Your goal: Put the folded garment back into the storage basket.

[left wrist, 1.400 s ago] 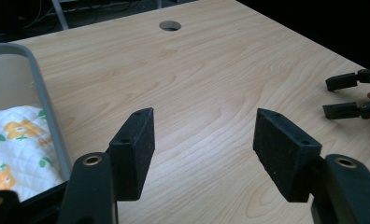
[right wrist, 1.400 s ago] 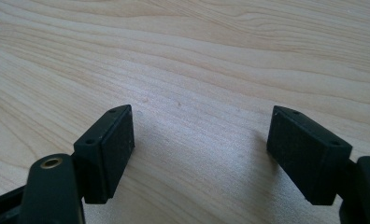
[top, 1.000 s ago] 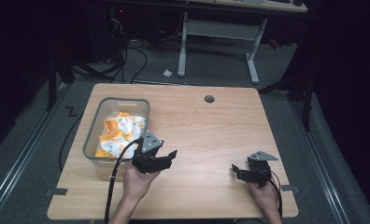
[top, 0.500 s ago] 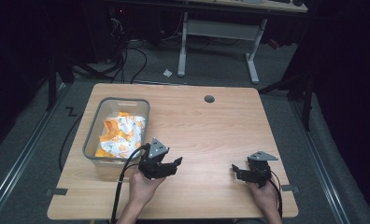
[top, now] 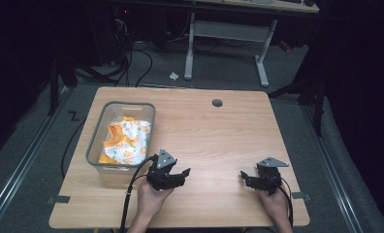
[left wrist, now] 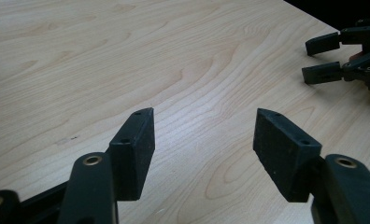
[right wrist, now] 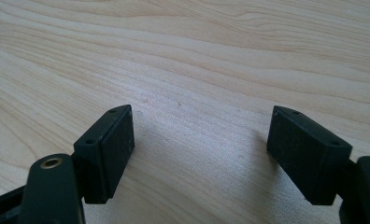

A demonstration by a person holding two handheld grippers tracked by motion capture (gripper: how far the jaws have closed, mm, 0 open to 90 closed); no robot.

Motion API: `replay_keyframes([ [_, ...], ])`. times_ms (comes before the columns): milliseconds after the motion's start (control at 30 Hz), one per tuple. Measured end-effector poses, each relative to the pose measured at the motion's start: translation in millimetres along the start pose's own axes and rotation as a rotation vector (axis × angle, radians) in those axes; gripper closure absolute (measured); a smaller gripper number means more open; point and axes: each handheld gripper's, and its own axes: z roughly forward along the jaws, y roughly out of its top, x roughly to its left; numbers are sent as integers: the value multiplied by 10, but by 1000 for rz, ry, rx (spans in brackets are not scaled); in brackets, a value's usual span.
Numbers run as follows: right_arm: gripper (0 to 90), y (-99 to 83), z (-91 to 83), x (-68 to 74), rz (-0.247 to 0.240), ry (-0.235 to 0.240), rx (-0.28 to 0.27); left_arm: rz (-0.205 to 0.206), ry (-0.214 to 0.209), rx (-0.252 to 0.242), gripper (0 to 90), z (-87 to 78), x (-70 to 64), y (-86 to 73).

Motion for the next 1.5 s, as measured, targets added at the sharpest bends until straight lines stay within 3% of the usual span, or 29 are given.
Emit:
replay_keyframes([
  [133,235,0,0,0,0,0,0,-3,-3,8,391,53,-25,-37],
  [333,235,0,0,0,0,0,0,22,3,62,391,188,-77,-128],
  [600,235,0,-1,1,1,0,1,7,42,75,392,268,-48,-206],
  [767,235,0,-1,1,2,0,1,39,83,95,391,337,-72,-253],
  [967,235,-1,-1,1,1,0,1,32,104,102,388,413,-63,-309],
  [1067,235,-1,-1,1,1,0,1,55,135,134,381,461,-61,-343],
  [1100,235,-1,-1,1,1,0,1,70,140,123,377,487,-64,-379],
  [1500,235,-2,-3,2,2,1,1,56,151,115,330,486,-65,-393],
])
